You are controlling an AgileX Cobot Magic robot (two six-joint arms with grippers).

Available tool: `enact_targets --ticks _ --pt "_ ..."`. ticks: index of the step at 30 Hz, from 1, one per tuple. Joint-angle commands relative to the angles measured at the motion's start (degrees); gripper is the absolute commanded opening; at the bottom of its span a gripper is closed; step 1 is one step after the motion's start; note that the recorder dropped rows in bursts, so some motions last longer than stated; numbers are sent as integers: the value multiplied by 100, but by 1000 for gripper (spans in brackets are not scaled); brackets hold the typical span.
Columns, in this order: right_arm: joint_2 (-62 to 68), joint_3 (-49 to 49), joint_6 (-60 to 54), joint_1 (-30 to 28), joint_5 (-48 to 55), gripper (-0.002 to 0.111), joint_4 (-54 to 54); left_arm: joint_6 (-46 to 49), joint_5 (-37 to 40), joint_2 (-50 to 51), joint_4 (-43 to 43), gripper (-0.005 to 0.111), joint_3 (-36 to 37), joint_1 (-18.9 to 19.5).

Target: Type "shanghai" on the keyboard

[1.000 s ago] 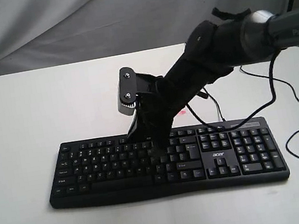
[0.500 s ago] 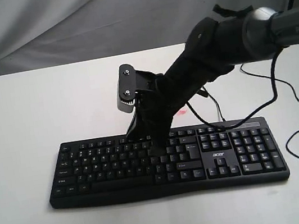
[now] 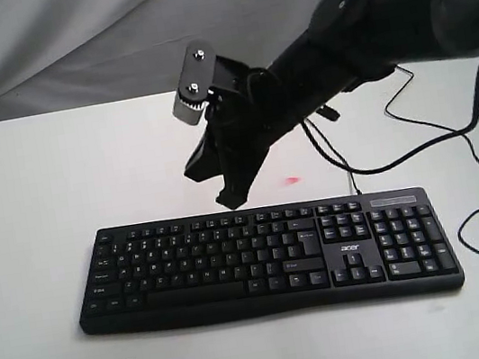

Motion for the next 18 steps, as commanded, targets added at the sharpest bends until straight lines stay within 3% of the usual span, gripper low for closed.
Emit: enact_targets --ticks 1,8,18 --pt "-553 26 369 -17 -23 0 -85 -16 -19 18 -3 1 29 -22" --pt "-1674 26 1430 -17 -23 0 -592 -16 -19 18 -3 1 29 -22" --pt "-2629 26 2059 -17 55 0 -592 -16 -19 18 -3 1 29 -22"
